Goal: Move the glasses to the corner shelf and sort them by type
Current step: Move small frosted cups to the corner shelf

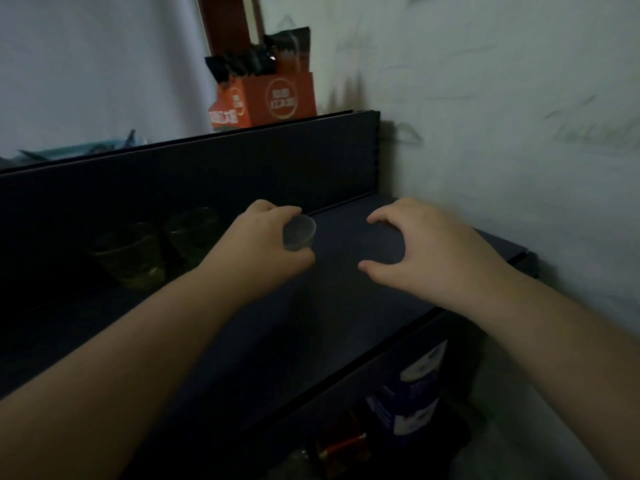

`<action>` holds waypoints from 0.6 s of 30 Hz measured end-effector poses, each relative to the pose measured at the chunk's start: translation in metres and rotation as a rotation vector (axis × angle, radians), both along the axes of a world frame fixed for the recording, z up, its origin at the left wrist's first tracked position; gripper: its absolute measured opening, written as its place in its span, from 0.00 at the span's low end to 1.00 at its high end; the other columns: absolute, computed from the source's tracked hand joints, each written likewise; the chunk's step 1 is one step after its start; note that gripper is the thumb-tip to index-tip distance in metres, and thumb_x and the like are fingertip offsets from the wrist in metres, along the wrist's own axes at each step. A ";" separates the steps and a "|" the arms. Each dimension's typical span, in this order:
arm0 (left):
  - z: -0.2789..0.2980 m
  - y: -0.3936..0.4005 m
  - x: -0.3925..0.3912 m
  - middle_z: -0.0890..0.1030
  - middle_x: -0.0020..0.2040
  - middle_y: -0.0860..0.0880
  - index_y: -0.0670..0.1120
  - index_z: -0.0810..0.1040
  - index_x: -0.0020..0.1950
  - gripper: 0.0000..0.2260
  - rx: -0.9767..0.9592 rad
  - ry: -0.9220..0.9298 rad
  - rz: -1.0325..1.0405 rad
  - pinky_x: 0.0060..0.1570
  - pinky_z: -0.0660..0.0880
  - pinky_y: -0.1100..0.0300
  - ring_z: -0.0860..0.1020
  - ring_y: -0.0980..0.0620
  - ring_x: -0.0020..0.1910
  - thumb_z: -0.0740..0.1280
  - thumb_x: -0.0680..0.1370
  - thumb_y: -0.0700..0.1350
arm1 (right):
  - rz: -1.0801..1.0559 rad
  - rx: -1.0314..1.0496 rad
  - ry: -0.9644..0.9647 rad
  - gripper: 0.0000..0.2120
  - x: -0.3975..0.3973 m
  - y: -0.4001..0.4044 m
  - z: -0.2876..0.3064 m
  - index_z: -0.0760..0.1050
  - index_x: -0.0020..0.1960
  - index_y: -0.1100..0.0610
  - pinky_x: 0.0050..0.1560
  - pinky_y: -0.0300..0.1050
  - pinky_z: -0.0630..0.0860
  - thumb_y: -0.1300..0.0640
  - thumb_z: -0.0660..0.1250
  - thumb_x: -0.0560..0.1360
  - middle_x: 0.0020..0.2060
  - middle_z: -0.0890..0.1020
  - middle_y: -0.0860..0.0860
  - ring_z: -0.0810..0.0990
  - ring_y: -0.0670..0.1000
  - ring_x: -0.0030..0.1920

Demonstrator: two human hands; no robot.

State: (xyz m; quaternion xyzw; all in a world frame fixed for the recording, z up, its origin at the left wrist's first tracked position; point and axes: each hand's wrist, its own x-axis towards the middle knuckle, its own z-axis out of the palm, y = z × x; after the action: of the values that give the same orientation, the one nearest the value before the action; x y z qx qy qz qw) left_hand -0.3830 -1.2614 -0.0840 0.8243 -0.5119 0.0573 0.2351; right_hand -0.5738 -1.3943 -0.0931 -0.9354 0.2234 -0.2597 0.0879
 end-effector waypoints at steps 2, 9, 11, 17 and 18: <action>-0.004 -0.029 0.005 0.69 0.65 0.49 0.50 0.67 0.75 0.32 0.026 0.022 0.028 0.59 0.68 0.58 0.73 0.48 0.61 0.70 0.72 0.55 | -0.014 0.013 -0.001 0.31 -0.009 -0.017 -0.004 0.73 0.69 0.47 0.59 0.44 0.73 0.37 0.71 0.69 0.61 0.76 0.43 0.75 0.46 0.61; -0.010 -0.106 0.032 0.66 0.69 0.42 0.47 0.66 0.75 0.32 0.136 0.049 0.133 0.64 0.70 0.50 0.73 0.41 0.62 0.68 0.74 0.55 | -0.034 0.047 -0.021 0.30 -0.020 -0.051 -0.013 0.75 0.66 0.48 0.57 0.46 0.74 0.37 0.70 0.68 0.57 0.77 0.45 0.76 0.48 0.58; -0.013 -0.123 0.039 0.64 0.71 0.41 0.47 0.65 0.76 0.33 0.163 0.064 0.154 0.65 0.70 0.50 0.72 0.40 0.64 0.68 0.74 0.56 | -0.035 0.048 -0.024 0.30 -0.023 -0.059 -0.014 0.75 0.66 0.49 0.57 0.45 0.73 0.37 0.70 0.68 0.57 0.77 0.45 0.76 0.48 0.58; -0.025 -0.160 0.051 0.60 0.75 0.42 0.50 0.62 0.77 0.33 0.190 0.101 0.220 0.64 0.70 0.49 0.69 0.40 0.67 0.67 0.75 0.57 | -0.023 0.075 -0.050 0.29 -0.037 -0.079 -0.015 0.75 0.66 0.48 0.57 0.40 0.70 0.38 0.71 0.69 0.56 0.75 0.43 0.75 0.46 0.58; -0.025 -0.163 0.052 0.60 0.75 0.42 0.50 0.61 0.78 0.33 0.181 0.116 0.224 0.65 0.70 0.48 0.69 0.40 0.67 0.67 0.75 0.56 | -0.018 0.081 -0.052 0.29 -0.039 -0.081 -0.015 0.75 0.66 0.48 0.57 0.41 0.71 0.38 0.71 0.69 0.56 0.75 0.42 0.75 0.46 0.58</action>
State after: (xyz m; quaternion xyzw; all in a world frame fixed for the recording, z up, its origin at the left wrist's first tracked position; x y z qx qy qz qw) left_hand -0.3308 -1.4248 -0.1091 0.8961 -0.4052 -0.0108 0.1809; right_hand -0.6124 -1.4756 -0.1080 -0.9220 0.2397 -0.2755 0.1290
